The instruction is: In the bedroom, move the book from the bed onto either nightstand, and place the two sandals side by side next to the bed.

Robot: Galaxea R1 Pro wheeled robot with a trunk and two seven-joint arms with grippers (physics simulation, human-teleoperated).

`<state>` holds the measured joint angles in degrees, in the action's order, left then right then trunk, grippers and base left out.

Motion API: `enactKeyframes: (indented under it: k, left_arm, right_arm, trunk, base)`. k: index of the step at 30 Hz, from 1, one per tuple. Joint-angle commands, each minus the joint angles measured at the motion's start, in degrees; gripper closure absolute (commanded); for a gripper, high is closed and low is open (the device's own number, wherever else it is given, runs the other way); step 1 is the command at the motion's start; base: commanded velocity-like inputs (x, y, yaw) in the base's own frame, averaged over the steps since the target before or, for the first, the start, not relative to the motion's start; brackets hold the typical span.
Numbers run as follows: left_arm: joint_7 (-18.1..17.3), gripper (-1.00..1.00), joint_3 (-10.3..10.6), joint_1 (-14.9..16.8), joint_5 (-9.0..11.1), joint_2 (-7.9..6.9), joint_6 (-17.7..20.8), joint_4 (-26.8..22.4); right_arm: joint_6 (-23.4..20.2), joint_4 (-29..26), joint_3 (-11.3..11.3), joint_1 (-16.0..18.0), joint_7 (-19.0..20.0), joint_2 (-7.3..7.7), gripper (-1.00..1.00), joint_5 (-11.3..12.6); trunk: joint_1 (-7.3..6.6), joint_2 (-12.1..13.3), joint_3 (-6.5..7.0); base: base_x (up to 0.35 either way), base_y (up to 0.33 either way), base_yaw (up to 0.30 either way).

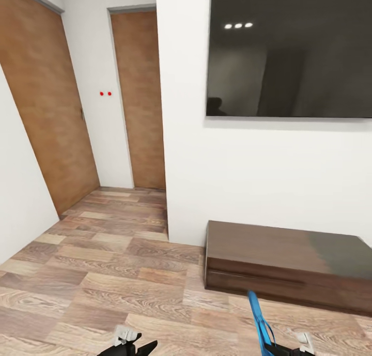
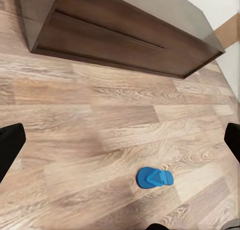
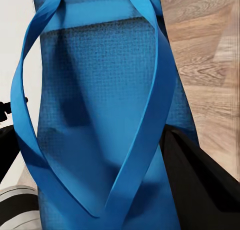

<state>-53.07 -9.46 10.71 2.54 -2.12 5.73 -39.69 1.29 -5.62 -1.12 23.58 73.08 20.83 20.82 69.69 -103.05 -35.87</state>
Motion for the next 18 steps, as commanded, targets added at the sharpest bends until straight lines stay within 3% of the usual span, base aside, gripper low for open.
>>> enactKeyframes:
  k: [1, 18]
  left_arm:
    - [-0.28, -1.00, -0.12, 0.01, 0.27, 0.01, 0.60, -0.04]
    - [-0.28, -1.00, -0.12, 0.01, 0.27, 0.01, 0.60, -0.04]
  right_arm:
    - [0.02, 0.06, -0.11, 0.06, 0.13, 0.00, 1.00, -0.08]
    - [0.01, 0.07, -0.11, 0.06, 0.13, 0.00, 1.00, -0.08]
  trunk:
    - [-0.01, -0.03, -0.06]
    - [-0.01, -0.03, -0.06]
  base:
    - [0.001, 0.000, -0.266]
    - [0.000, 0.000, -0.266]
